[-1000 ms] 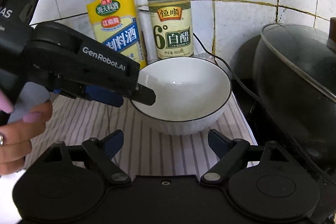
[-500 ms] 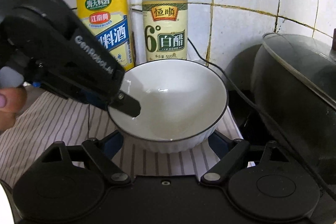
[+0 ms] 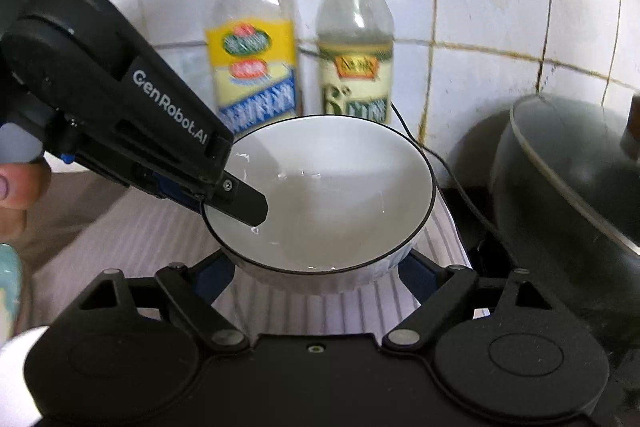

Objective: Organize plates and bowls

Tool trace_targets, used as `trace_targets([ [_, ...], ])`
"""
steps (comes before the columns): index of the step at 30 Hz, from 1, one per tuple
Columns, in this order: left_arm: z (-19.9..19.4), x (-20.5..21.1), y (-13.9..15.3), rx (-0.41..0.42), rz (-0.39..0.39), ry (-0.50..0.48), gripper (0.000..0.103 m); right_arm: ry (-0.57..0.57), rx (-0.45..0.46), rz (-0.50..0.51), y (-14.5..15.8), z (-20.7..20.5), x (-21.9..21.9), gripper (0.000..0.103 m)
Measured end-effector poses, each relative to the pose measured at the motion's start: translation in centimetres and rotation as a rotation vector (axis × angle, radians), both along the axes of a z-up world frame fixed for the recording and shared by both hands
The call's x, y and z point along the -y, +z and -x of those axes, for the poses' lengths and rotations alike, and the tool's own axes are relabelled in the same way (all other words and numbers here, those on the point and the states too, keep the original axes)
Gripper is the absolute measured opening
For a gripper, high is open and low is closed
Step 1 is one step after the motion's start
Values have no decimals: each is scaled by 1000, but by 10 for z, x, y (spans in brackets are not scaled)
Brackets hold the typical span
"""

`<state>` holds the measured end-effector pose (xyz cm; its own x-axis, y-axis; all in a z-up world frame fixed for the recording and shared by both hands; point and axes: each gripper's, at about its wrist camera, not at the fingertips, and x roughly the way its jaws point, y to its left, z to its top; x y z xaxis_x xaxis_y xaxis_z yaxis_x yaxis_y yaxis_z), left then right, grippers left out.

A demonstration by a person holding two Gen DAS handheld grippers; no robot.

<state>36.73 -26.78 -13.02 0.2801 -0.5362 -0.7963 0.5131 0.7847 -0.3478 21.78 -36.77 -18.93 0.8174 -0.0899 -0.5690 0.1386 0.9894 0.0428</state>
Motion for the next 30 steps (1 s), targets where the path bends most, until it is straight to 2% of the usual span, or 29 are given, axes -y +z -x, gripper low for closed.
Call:
trace_targets([
  [12,64,-62,81,123,-50,51,15,101,113,-4,60,57,-51,92],
  [22,120,-102,102,133,-80,108,15,177,113,-2,77,104,-80,92],
  [30,151,-116,97,104,-75,125,15,215,78,20,76,128,-88,92],
])
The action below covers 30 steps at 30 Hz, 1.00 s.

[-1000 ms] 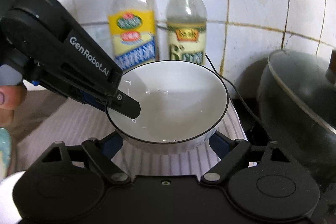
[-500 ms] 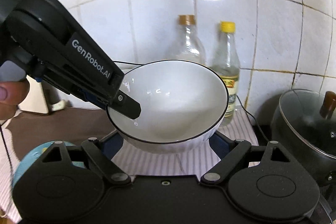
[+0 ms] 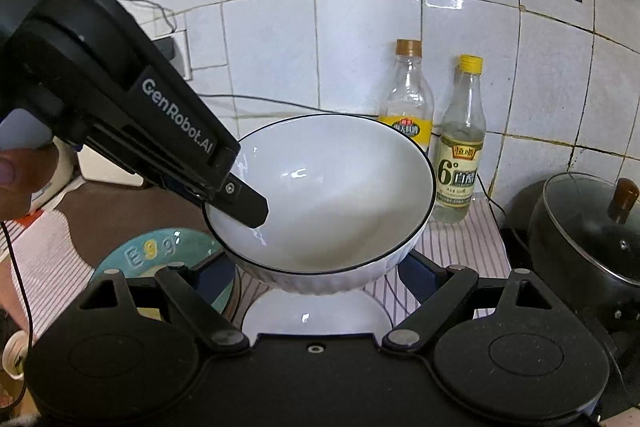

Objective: Organize plates and bowls

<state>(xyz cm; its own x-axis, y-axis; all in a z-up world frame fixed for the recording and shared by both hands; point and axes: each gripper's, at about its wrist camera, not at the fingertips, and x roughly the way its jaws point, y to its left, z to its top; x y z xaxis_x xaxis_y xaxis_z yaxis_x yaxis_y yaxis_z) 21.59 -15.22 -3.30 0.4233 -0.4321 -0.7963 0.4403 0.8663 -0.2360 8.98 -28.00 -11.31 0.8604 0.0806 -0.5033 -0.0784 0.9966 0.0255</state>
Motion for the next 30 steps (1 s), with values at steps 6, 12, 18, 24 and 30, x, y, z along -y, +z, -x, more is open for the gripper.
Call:
trace_targets([
  [6,14,0,-22,-53,-5,10,15,6,-52,24,-16,8,-4,92],
  [12,14,2,-41,-104,-15,12,15,11,-100,36,-32,9,-6,92],
  [18,9,4,-52,-129,-29,20,15,16,-128,16,-42,5,-5,92],
  [24,2,9,-61,-157,-32,28,15,13,-152,8,-51,0,-2,92],
  [30,-3,10,-70,-183,-39,42,15,22,-188,28,-55,-7,-3,92],
])
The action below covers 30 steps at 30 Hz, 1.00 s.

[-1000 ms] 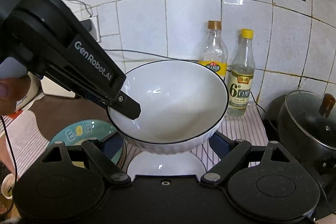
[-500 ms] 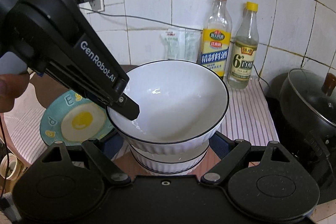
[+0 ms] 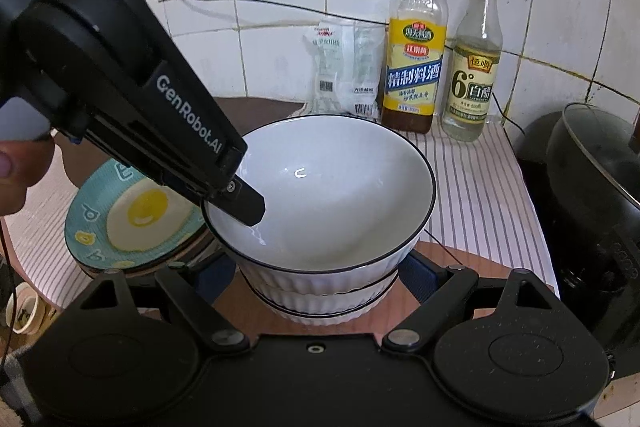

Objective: Organize plates and bowls

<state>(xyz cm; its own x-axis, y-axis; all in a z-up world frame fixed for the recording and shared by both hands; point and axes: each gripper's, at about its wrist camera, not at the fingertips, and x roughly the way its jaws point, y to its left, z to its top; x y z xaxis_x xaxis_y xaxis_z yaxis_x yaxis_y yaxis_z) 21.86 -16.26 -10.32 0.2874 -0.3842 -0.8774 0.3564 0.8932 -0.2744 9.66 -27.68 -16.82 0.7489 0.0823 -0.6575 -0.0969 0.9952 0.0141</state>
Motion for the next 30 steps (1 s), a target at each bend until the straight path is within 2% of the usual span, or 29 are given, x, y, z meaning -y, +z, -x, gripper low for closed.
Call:
trace_targets([
  [17,-6,3,-11,-28,-12,24,15,-7,-45,44,-4,-8,-4,93],
  [23,-6,4,-12,-23,-12,32,15,-17,-48,38,-6,-10,-2,94],
  [30,-7,3,-14,-2,-34,42,17,-18,-35,81,-8,-9,-10,97],
])
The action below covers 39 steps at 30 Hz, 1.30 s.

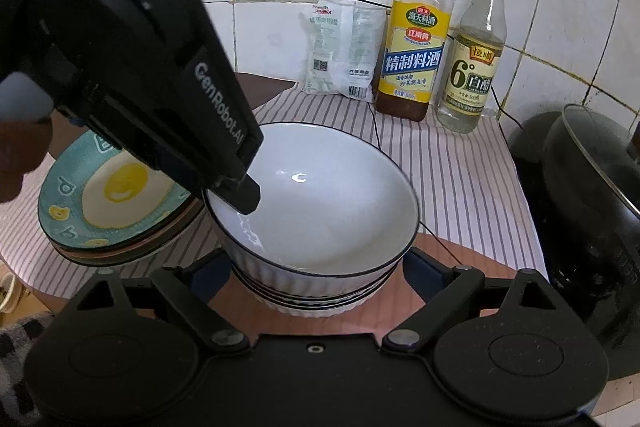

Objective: Organize plates and bowls
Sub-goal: 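Grip the rim of the white bowl stack with the left tool and lift it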

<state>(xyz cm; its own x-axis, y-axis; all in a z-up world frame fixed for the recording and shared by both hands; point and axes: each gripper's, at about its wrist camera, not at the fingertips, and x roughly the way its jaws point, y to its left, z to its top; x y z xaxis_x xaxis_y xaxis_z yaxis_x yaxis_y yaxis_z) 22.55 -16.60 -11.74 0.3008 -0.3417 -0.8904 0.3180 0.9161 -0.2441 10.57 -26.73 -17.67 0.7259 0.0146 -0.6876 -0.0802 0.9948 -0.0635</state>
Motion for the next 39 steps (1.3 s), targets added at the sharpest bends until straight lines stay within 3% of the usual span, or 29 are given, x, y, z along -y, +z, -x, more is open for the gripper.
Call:
trace_targets([
  [14,8,-12,11,16,62,40,20,-1,28,9,5,13,-1,96],
  [27,38,-34,36,62,121,48,24,14,115,-34,18,59,3,96],
  [39,75,-55,22,128,236,75,30,45,154,-41,4,78,17,96],
])
